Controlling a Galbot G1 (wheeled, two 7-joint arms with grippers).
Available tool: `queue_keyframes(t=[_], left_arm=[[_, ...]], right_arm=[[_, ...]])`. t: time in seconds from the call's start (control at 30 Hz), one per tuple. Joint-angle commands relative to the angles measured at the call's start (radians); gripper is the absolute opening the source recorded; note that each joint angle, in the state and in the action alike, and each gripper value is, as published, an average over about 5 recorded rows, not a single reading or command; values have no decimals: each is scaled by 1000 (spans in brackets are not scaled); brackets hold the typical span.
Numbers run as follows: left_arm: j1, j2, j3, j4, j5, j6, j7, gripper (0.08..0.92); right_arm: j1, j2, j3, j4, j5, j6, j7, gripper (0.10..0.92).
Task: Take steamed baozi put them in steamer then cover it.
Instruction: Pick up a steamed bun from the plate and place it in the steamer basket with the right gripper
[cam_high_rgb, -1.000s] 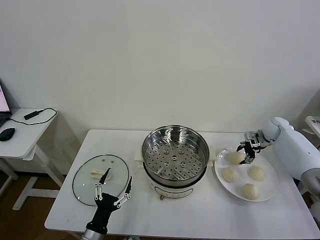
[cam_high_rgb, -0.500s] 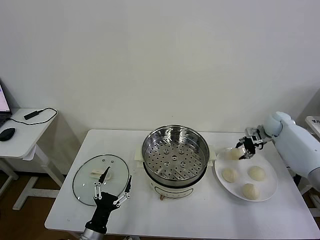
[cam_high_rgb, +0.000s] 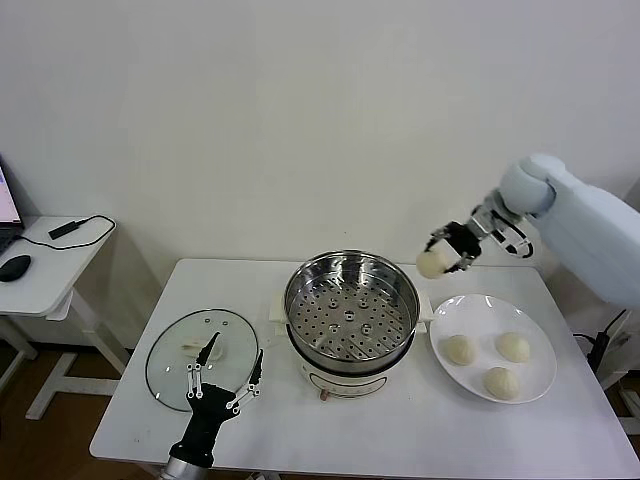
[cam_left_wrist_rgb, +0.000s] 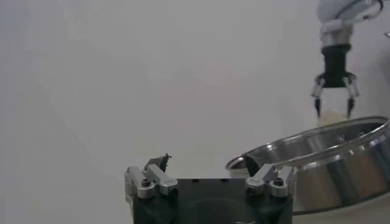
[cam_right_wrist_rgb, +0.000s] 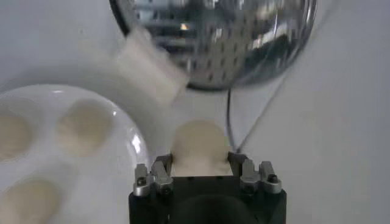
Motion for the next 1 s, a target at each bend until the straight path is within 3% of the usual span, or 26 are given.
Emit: queue_keyframes(t=[0.03,0.53,1.0], left_arm=[[0,0,2,-3,-1,0,0,823],[0,2,6,-10,-3,0,-4,823],[-3,4,0,-2,-5,-6,-6,823]], right_arm=[[111,50,-105,145,-16,96,-17,652],[-63,280,-47,-95,-292,144,26,653],[-140,366,-2,-216,-365,175,57,690]])
